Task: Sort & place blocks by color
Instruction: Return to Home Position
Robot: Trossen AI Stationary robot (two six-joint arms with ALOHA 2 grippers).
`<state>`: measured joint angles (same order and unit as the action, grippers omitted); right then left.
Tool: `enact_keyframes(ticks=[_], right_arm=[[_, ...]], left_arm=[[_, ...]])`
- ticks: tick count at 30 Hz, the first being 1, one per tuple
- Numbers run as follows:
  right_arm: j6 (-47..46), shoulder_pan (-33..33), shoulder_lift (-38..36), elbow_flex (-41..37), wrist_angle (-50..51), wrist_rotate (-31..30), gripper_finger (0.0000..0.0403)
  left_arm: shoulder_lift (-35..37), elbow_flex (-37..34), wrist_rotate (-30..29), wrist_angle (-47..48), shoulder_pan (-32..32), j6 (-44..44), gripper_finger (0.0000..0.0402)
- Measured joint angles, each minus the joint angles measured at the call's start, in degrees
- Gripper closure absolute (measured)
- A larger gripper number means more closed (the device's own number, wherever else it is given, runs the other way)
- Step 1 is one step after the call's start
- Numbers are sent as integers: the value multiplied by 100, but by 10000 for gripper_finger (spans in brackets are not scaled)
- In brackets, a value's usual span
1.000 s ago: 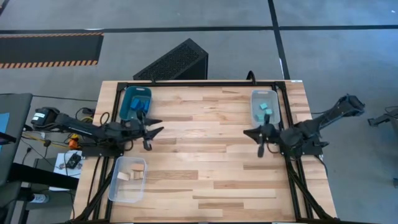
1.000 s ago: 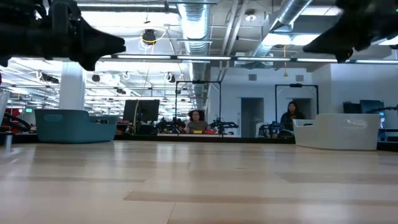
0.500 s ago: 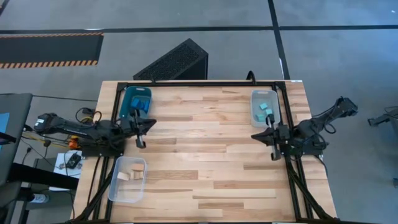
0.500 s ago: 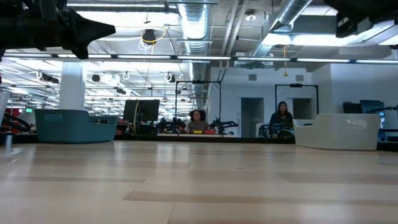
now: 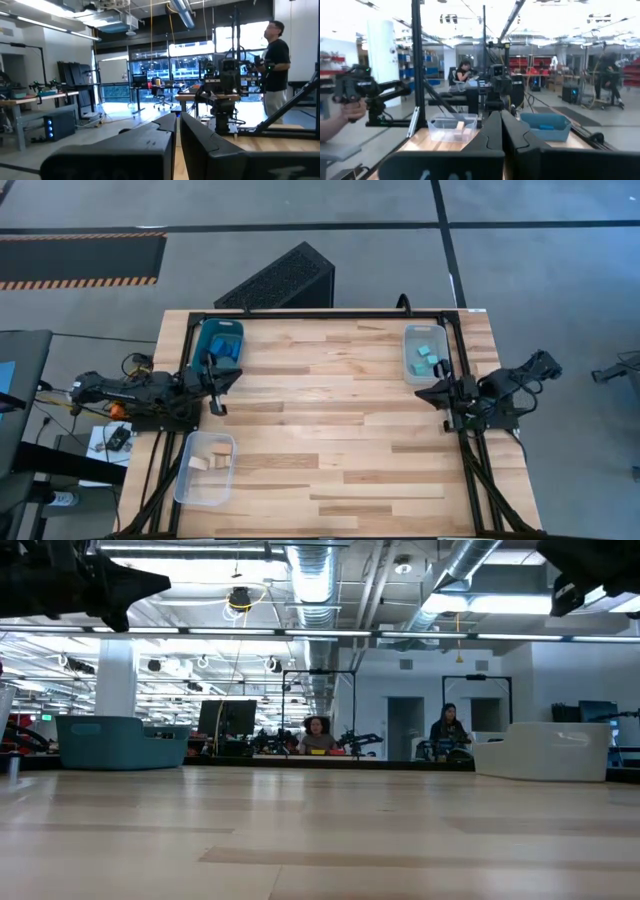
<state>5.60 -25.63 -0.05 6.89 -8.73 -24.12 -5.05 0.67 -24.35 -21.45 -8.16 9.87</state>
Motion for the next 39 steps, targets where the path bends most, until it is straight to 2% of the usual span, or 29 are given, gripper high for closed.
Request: enact_keyframes(ticks=[5, 11, 18, 24, 31, 35, 39], right_arm=[[28, 9, 16, -32, 97, 147, 400], [19, 39, 17, -57, 307, 171, 401], [-146, 110, 15, -612, -246, 171, 401], [-115, 145, 19, -640, -186, 175, 400], [-124, 143, 17, -642, 351, 175, 397], [-61, 143, 17, -644, 367, 178, 394], [34, 143, 17, -646, 413, 181, 396]], left_arm=[[515, 0, -37, 546, -2, -2, 386], [484, -2, -47, 759, 0, -2, 386], [482, -13, -108, 1324, 0, -125, 386], [482, -20, -262, 1645, 1, -48, 386], [471, -24, -78, 1655, 2, 168, 386], [469, -26, 290, 1679, 2, 255, 386], [467, -27, 358, 1689, 2, 289, 386]])
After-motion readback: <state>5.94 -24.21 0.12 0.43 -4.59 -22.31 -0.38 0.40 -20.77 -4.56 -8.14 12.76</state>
